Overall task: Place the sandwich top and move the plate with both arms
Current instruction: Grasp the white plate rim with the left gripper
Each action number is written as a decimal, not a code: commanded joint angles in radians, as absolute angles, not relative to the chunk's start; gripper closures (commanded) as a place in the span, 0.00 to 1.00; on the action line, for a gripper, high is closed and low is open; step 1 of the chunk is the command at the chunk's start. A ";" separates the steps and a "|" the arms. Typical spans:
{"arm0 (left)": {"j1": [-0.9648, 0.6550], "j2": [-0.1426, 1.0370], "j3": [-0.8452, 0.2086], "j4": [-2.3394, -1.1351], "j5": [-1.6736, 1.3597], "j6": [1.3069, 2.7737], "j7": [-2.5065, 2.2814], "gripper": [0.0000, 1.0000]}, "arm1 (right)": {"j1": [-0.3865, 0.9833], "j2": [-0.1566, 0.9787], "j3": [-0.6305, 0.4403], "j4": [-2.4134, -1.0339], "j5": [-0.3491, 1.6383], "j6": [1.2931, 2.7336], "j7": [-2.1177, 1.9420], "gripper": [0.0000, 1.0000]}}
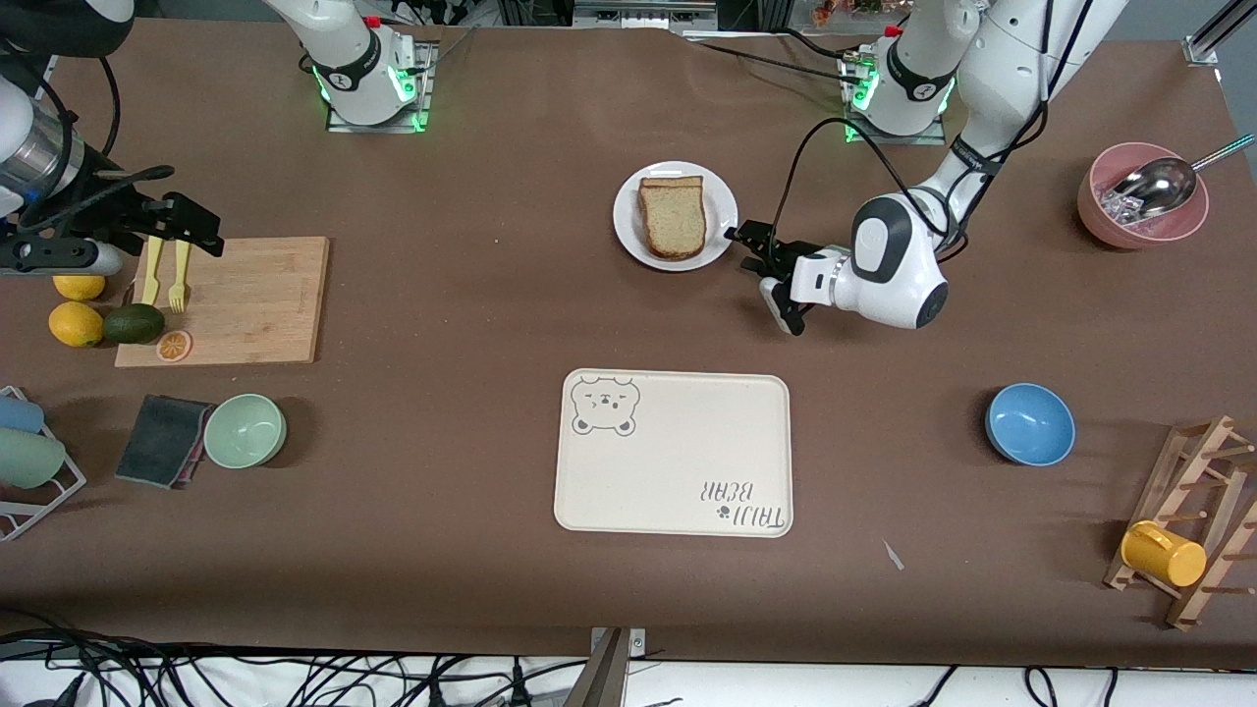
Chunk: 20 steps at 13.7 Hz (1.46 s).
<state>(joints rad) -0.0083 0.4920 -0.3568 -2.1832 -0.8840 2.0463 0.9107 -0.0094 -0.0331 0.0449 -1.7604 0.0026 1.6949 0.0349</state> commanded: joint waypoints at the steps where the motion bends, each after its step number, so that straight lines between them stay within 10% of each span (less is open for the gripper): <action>1: -0.009 0.460 -0.359 -2.209 -0.920 2.060 0.931 0.19 | -0.009 -0.044 0.049 -1.766 0.017 1.684 0.044 0.00; 20: -0.064 0.520 -0.359 -2.227 -0.939 2.150 0.939 0.35 | -0.011 -0.046 0.046 -1.763 0.017 1.667 0.029 0.00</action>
